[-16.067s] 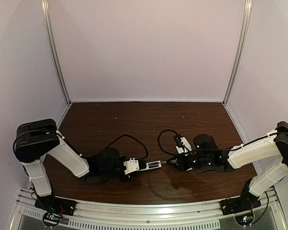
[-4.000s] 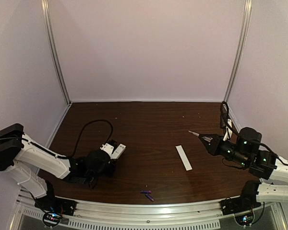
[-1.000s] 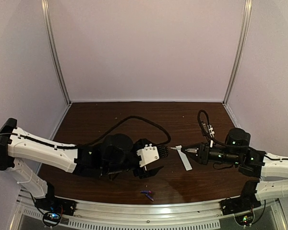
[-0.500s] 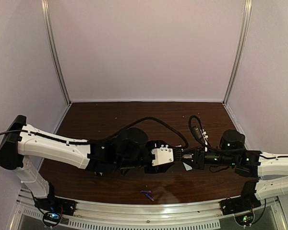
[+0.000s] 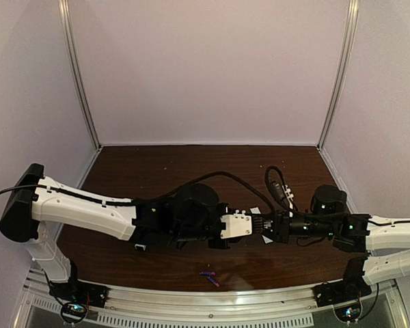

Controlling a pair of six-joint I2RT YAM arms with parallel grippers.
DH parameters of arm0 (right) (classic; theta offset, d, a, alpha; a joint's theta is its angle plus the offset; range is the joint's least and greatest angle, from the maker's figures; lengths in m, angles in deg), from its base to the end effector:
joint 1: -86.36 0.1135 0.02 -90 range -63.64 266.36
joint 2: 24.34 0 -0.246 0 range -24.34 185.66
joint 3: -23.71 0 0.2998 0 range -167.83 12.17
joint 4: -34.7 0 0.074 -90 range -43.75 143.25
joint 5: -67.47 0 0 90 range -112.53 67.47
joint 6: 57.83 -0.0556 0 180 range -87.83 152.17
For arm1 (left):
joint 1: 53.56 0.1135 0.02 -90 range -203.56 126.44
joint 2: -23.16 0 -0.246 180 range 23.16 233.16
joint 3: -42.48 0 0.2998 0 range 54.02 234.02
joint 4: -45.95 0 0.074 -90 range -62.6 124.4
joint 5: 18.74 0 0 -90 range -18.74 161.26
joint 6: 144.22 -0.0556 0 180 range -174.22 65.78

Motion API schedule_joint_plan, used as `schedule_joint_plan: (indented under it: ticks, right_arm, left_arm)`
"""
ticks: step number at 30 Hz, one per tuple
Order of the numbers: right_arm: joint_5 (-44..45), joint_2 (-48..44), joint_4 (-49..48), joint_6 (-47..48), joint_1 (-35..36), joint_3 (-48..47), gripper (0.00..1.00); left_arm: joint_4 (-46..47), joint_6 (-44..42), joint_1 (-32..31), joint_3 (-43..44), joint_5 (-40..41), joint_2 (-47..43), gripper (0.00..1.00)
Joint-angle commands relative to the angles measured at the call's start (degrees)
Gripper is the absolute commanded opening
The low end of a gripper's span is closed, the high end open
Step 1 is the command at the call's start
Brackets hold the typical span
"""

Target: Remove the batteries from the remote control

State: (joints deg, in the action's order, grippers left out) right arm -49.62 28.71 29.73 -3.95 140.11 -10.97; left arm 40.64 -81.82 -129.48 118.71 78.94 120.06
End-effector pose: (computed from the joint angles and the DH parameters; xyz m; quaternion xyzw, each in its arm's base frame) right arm 0.1432 0.2382 0.1870 -0.2604 0.7317 0.5557 0.2967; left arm 0.1157 -0.4309 0.1953 0.6425 0.5516 -0.1646 0.5058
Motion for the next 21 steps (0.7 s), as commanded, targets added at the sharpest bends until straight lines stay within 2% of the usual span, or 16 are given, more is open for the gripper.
schedule_joint_plan:
  ticks: [1, 5, 9, 10, 11, 16, 19, 21]
  right_arm:
    - [-0.35, 0.24, -0.51, 0.94, 0.53, -1.6, 0.0]
    - [-0.26, 0.55, -0.32, 1.03, 0.65, -1.69, 0.0]
    - [-0.03, 0.84, -0.16, 1.18, 0.79, -1.75, 0.0]
    - [0.08, 0.82, -0.14, 1.22, 0.86, -1.87, 0.0]
    - [0.07, 0.92, -0.07, 1.2, 0.83, -1.86, 0.0]
    - [0.45, 0.91, 0.13, 1.4, 0.94, -1.91, 0.02]
    - [0.34, 0.7, -0.18, 1.7, 0.91, -1.76, 0.13]
    - [0.46, 0.24, -0.43, 1.83, 0.91, -1.45, 0.31]
  left_arm:
    - [-0.04, -0.27, -0.1, 1.8, -0.17, 1.16, 0.29]
    - [-0.08, -0.27, -0.09, 2.17, -0.15, 1.58, 0.24]
    - [-0.13, -0.31, -0.1, 2.37, -0.25, 1.59, 0.14]
    - [-0.09, -0.27, -0.08, 2.45, -0.26, 1.66, 0.1]
    - [-0.09, -0.29, -0.1, 2.54, -0.16, 1.78, 0.0]
    - [-0.38, 0.26, -0.1, 2.64, 1.06, 2.18, 0.0]
    - [-0.99, 1.34, -0.1, 2.48, 1.64, 2.16, 0.0]
    - [-1.37, 2.41, -0.11, 2.27, 2.25, 2.07, 0.0]
